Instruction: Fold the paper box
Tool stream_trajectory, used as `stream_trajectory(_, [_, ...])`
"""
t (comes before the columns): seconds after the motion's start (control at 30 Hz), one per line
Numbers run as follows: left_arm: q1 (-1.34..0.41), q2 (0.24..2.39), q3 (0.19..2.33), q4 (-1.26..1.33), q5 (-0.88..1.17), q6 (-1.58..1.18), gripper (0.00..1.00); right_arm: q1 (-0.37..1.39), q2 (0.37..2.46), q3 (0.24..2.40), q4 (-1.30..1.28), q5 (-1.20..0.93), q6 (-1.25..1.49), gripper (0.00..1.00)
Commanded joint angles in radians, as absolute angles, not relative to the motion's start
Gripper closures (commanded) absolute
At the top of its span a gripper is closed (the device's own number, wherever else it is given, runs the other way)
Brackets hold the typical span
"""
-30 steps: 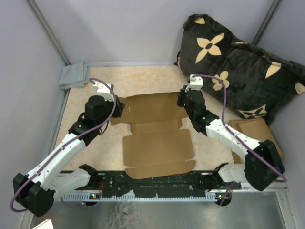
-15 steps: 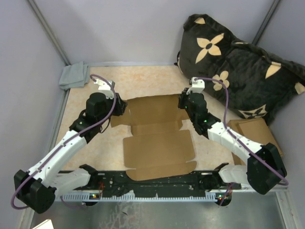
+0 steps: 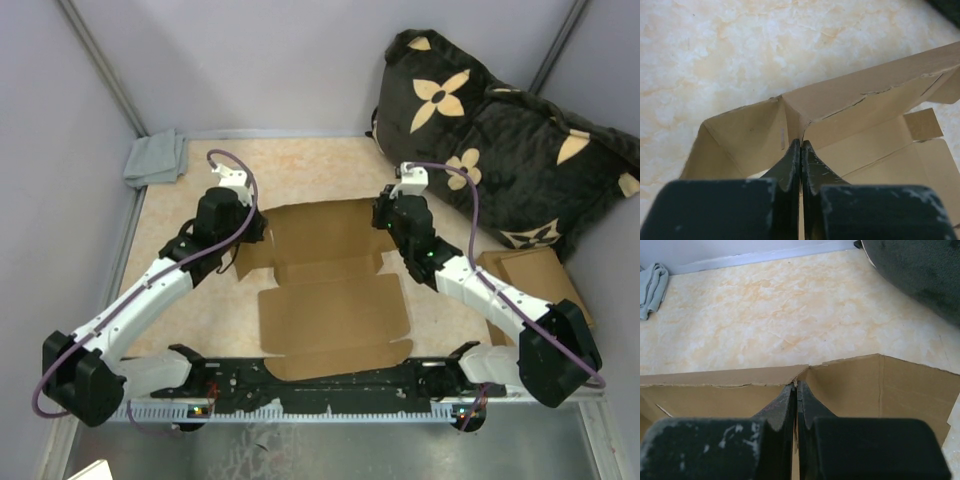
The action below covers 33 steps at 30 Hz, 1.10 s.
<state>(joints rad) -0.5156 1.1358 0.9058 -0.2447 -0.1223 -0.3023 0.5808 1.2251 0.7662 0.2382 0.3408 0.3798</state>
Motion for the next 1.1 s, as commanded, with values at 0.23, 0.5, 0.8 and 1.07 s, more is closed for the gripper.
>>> stream_trajectory(0.23, [-0.520, 1.059, 0.802, -0.161, -0.197, -0.326, 1.00, 0.583, 1.169, 0.871, 0.069, 0.327, 0.377, 0.36])
stream_trajectory(0.5, [-0.522, 0.975, 0.638, 0.012, -0.225, -0.334, 1.00, 0.497, 1.005, 0.890, -0.027, 0.286, 0.291, 0.30])
stream_trajectory(0.8, [-0.523, 0.956, 0.611, 0.064, -0.207, -0.313, 1.00, 0.102, 1.142, 0.813, 0.112, -0.053, 0.382, 0.41])
stream_trajectory(1.07, [-0.526, 0.897, 0.533, 0.199, -0.208, -0.234, 1.00, 0.095, 1.355, 0.843, 0.136, -0.264, 0.280, 0.46])
